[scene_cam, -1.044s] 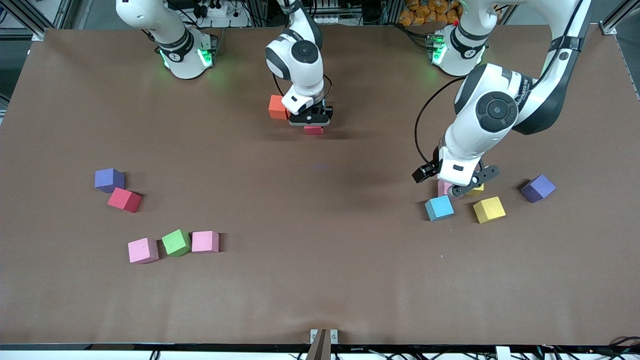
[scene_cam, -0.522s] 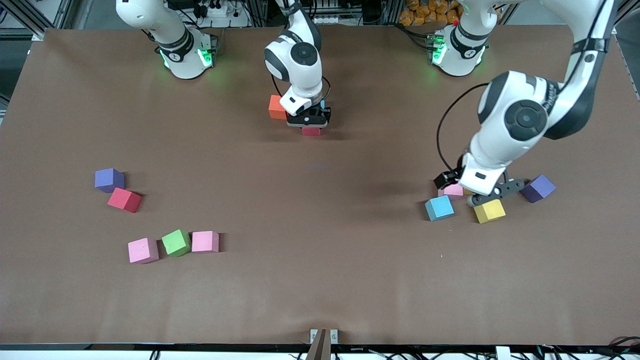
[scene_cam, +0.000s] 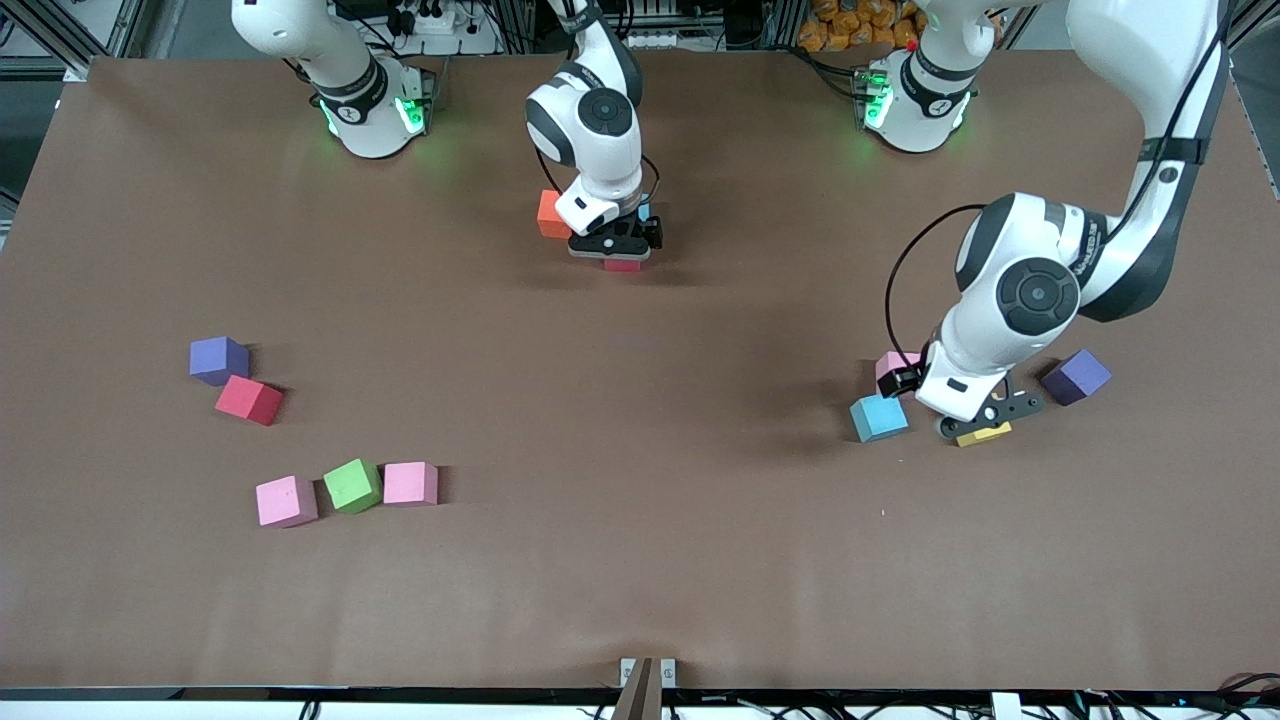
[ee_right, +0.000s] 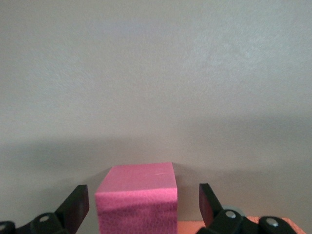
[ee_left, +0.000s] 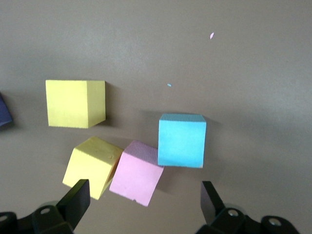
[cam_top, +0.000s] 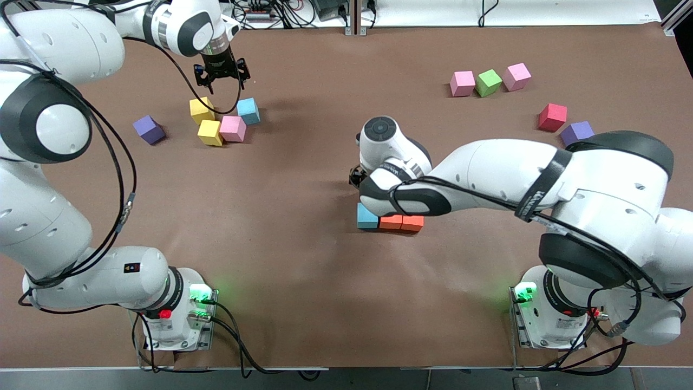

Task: Form number 2 with 11 blocks
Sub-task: 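Open the right gripper while the left gripper grasps the cyan cube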

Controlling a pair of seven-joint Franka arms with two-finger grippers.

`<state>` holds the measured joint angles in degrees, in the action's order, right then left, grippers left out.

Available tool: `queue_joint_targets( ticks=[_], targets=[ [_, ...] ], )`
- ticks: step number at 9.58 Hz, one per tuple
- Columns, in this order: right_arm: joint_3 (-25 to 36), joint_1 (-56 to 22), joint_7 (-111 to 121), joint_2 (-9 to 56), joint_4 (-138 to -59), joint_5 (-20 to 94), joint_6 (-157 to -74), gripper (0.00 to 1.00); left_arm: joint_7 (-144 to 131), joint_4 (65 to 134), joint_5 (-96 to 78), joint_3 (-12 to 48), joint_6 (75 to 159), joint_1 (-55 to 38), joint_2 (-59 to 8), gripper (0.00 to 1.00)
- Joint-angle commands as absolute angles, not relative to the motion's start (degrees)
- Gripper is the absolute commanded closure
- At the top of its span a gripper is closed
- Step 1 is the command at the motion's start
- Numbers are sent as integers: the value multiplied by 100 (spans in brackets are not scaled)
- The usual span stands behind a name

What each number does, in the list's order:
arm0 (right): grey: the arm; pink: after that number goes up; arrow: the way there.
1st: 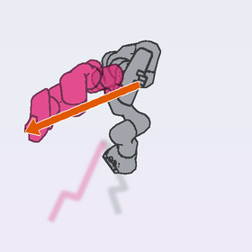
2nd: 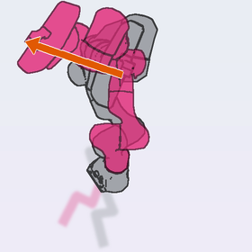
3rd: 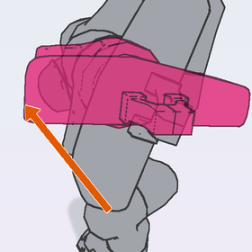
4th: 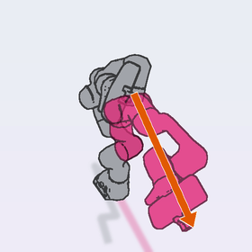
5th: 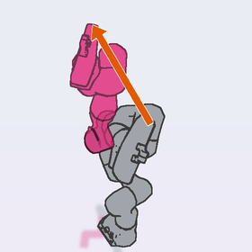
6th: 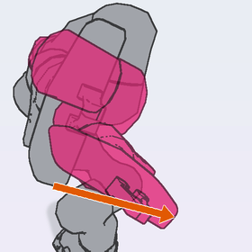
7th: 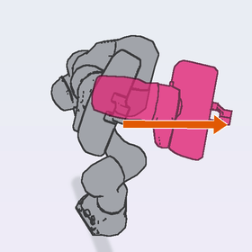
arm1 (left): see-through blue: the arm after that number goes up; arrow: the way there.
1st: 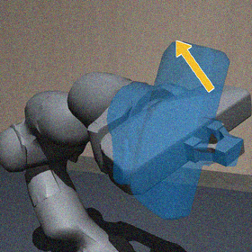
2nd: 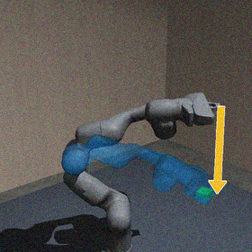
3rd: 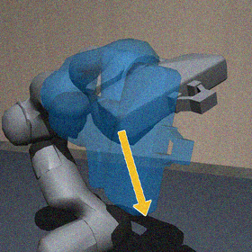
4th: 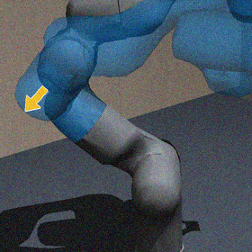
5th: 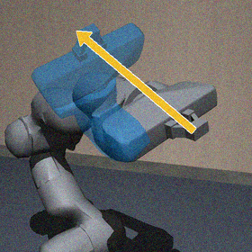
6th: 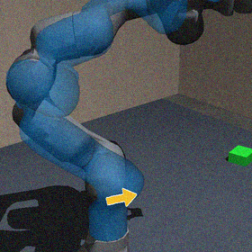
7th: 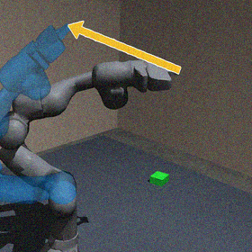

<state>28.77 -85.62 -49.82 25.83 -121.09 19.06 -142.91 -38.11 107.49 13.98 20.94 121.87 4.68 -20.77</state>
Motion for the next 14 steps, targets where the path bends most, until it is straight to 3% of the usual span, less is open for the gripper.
queue_joint_targets(
  ticks=[1,5,12,13,14],
  targets=[
    [2839,-8263,-4984,2067,-12068,1680,-13765,0,-3648,10513,1591,2145,12461,519,-2380,0],
    [2804,-7552,-4704,1618,-11779,555,-12948,0,-3482,10257,1591,2145,13120,501,-3101,0],
    [2830,-5970,-1088,1635,-11532,431,-13025,0,-3234,10502,1670,2101,13588,615,-3621,0],
    [2830,-5759,-603,1661,-11531,448,-13147,0,-3234,10555,1670,2101,13588,615,-3630,29],
    [2821,-5557,-119,1696,-11531,483,-13227,0,-3226,10625,1670,2109,13588,615,-3604,84]
  ],
)
